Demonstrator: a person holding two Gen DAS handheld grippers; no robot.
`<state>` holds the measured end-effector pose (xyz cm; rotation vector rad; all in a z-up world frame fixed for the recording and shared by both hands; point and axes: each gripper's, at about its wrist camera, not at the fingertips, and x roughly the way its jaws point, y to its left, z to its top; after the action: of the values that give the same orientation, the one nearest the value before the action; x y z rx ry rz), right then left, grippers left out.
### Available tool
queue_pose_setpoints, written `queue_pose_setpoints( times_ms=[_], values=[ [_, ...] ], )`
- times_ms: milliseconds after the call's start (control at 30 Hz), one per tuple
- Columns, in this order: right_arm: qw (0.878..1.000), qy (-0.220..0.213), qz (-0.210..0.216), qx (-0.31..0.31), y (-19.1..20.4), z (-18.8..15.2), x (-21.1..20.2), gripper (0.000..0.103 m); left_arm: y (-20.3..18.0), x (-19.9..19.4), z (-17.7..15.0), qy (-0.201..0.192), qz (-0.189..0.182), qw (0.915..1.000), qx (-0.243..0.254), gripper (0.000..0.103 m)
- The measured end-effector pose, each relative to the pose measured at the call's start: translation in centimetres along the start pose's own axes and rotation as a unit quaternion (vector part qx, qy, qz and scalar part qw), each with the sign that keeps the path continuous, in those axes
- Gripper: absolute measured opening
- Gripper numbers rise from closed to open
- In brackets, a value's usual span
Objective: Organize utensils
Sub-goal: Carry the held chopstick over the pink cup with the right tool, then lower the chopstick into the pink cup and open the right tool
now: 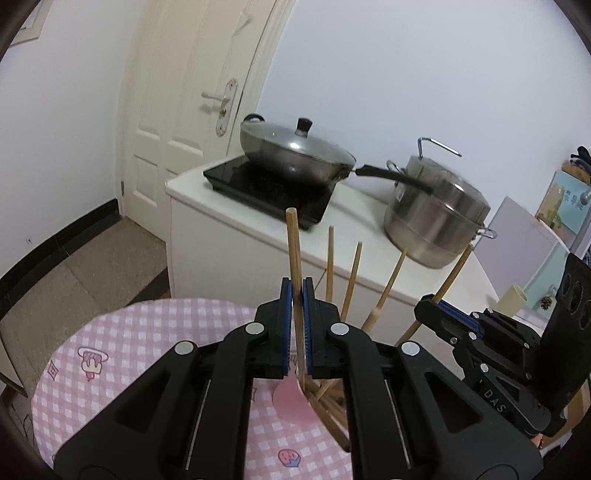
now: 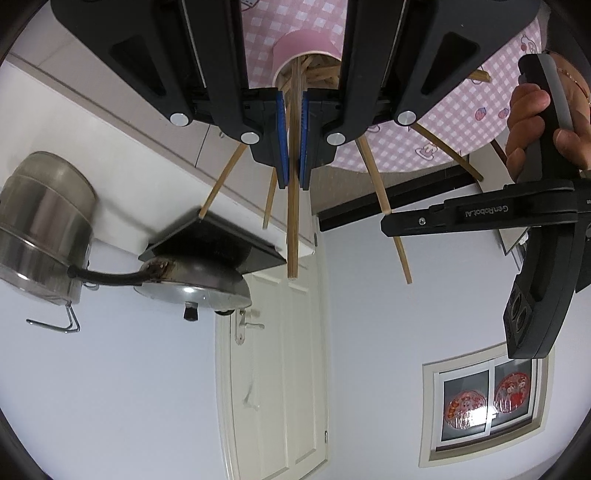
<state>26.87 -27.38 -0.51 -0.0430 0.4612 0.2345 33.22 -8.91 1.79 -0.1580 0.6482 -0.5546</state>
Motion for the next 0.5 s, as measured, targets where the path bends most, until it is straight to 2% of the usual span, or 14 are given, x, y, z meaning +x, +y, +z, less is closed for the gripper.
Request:
queue_pose_setpoints(
  times_ms=[300, 500],
  values=[
    [1.0, 0.015, -0.003, 0.005, -0.2, -1.3, 0.5, 0.005, -0.3, 0.9, -1.8, 0.03, -0.008, 0.9994, 0.015, 0.007],
    [1.0, 0.018, 0.001, 0.014, -0.2, -1.3, 0.3, 0.005, -0.5, 0.5, -2.1, 0.026, -0.004, 0.9994, 0.022, 0.007]
  ],
)
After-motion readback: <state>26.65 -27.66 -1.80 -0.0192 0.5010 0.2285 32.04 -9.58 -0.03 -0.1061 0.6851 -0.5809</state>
